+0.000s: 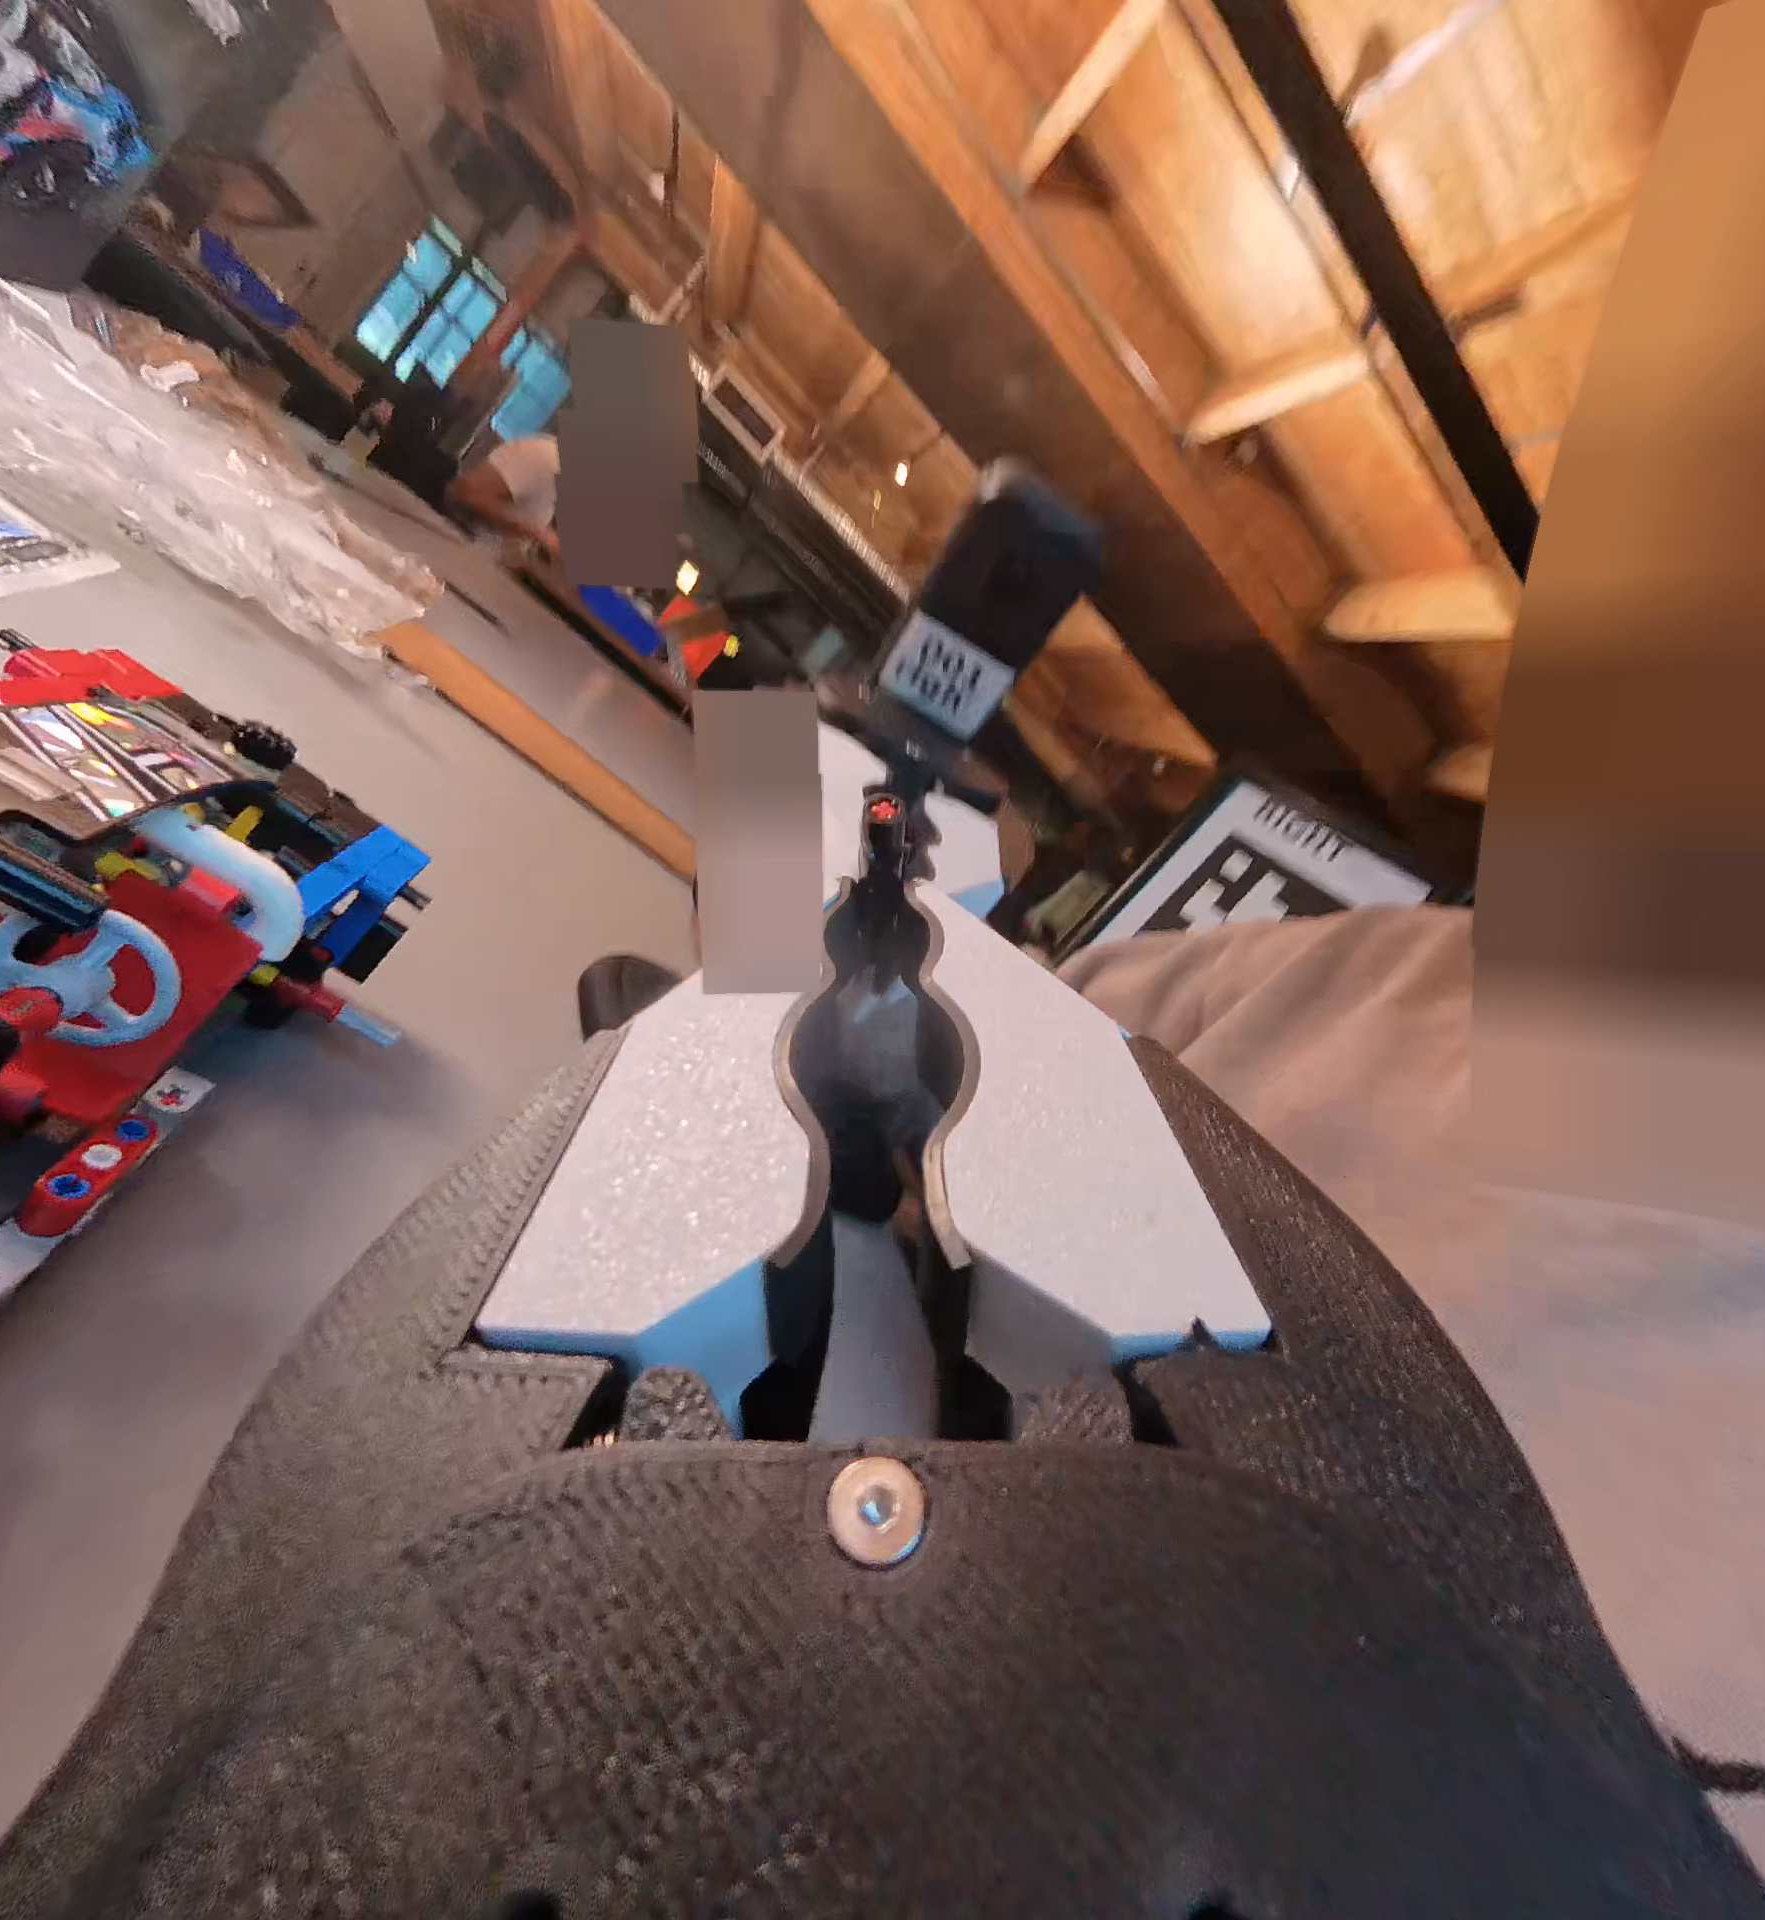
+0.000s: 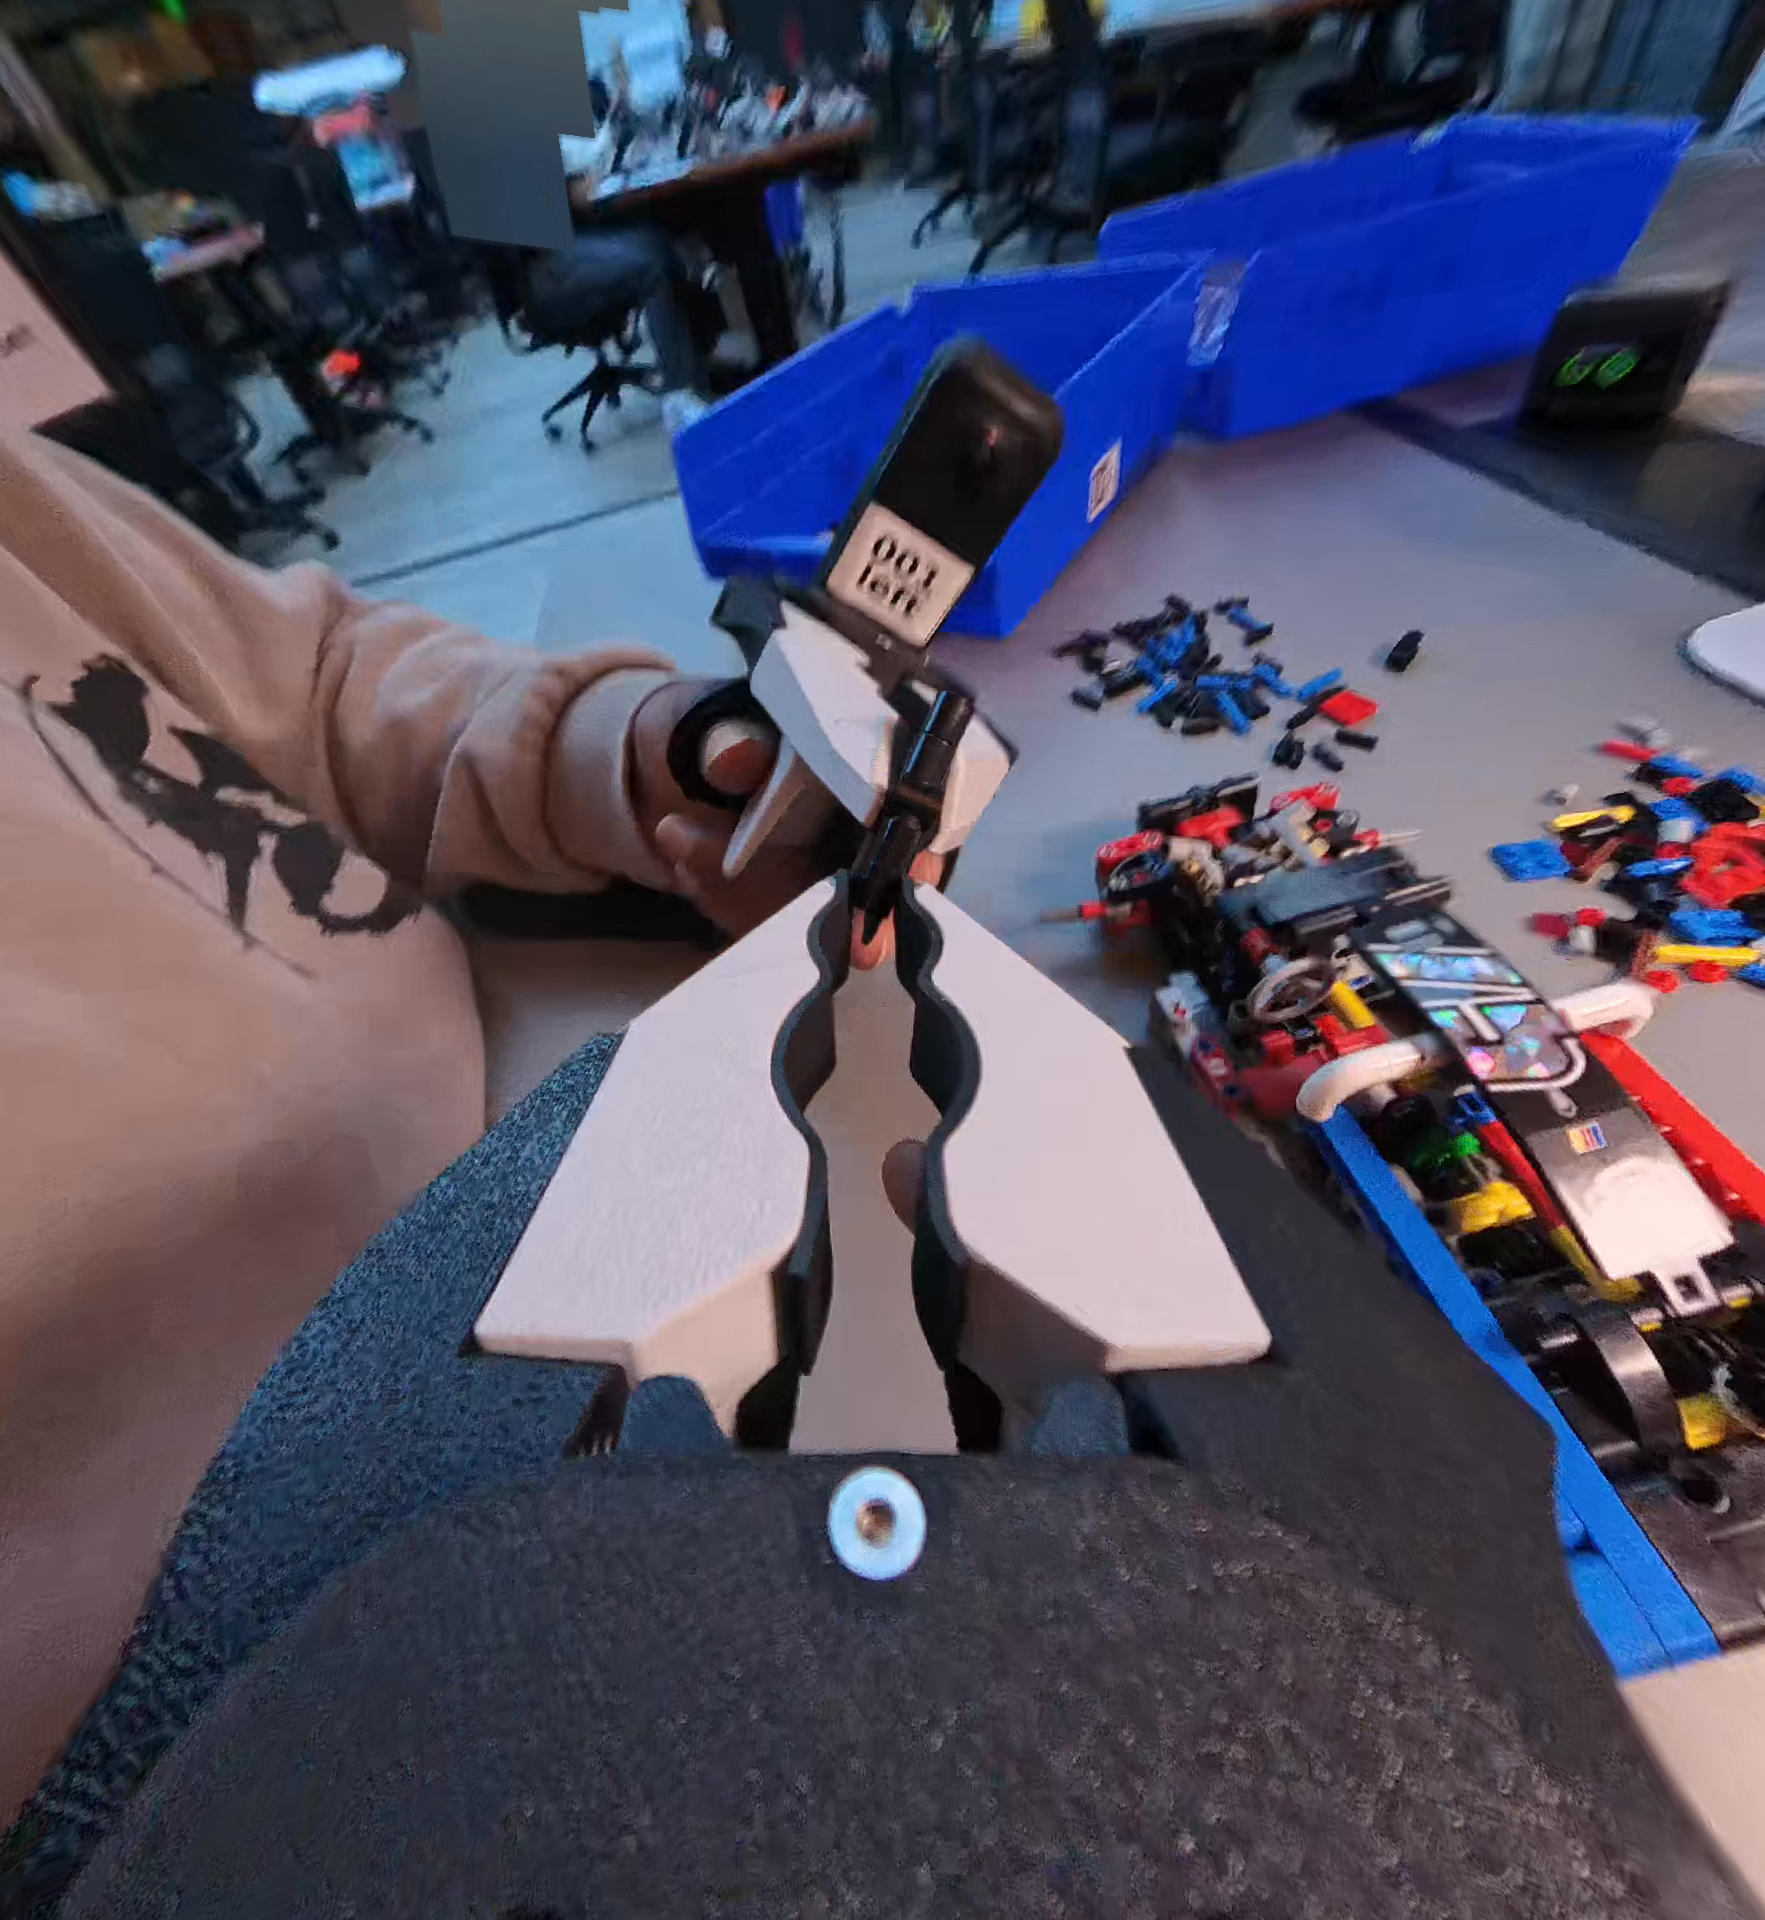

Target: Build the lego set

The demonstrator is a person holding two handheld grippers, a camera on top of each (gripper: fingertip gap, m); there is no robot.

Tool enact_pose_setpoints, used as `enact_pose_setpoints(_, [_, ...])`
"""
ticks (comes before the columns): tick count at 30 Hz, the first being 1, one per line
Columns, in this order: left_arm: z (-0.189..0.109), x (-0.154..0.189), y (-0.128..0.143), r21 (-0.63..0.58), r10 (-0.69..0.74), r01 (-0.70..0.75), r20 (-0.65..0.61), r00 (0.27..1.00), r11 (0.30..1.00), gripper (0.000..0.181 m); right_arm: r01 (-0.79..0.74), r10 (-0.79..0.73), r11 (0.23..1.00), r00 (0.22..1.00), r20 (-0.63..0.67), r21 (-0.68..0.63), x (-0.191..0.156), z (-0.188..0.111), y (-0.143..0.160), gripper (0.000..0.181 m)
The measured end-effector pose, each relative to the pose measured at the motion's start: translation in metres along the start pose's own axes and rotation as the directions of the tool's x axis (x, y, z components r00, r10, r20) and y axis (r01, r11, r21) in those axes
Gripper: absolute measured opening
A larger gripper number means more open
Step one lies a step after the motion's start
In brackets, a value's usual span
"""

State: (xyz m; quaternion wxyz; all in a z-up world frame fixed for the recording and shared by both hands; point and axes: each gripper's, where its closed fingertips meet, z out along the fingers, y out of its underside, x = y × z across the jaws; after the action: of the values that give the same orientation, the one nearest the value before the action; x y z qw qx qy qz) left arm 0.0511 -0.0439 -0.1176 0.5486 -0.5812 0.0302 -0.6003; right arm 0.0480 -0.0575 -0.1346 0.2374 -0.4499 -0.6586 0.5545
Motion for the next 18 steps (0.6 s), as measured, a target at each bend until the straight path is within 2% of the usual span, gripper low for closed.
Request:
enact_pose_setpoints(1, [0.001, -0.002, 0.008, -0.072, 0.050, -0.048, 0.025, 0.998, 0.996, 0.004, -0.010, 0.014, 0.997, 0.999, 0.051, -0.083, -0.002, -0.004, 0.007, 0.005])
enact_pose_setpoints(5, [0.001, -0.004, 0.026, -0.262, 0.281, -0.255, 0.065, 0.958, 0.931, 0.010, -0.033, 0.119, 0.936, 0.966, 0.229, -0.349, -0.014, -0.021, 0.028, 0.005])
enact_pose_setpoints(7, [0.003, -0.005, 0.039, -0.347, 0.309, -0.273, 0.054, 0.949, 0.897, 0.014, 0.006, 0.131, 0.903, 0.949, 0.286, -0.431, -0.018, -0.023, 0.035, 0.005])
enact_pose_setpoints(10, [0.005, -0.004, 0.049, -0.387, 0.309, -0.273, 0.033, 0.950, 0.881, 0.010, 0.081, 0.124, 0.851, 0.929, 0.348, -0.519, -0.023, -0.022, 0.044, 0.005])
enact_pose_setpoints(13, [0.004, -0.004, 0.057, -0.418, 0.306, -0.271, 0.019, 0.952, 0.867, 0.005, 0.158, 0.091, 0.800, 0.922, 0.377, -0.579, -0.024, -0.019, 0.050, 0.005])
enact_pose_setpoints(16, [0.004, -0.004, 0.059, -0.427, 0.318, -0.281, 0.015, 0.948, 0.859, 0.005, 0.180, 0.076, 0.792, 0.919, 0.386, -0.584, -0.023, -0.016, 0.046, 0.005])
enact_pose_setpoints(18, [0.003, -0.005, 0.052, -0.409, 0.345, -0.303, 0.032, 0.938, 0.861, 0.005, 0.167, 0.058, 0.819, 0.928, 0.369, -0.549, -0.019, -0.014, 0.040, 0.005])
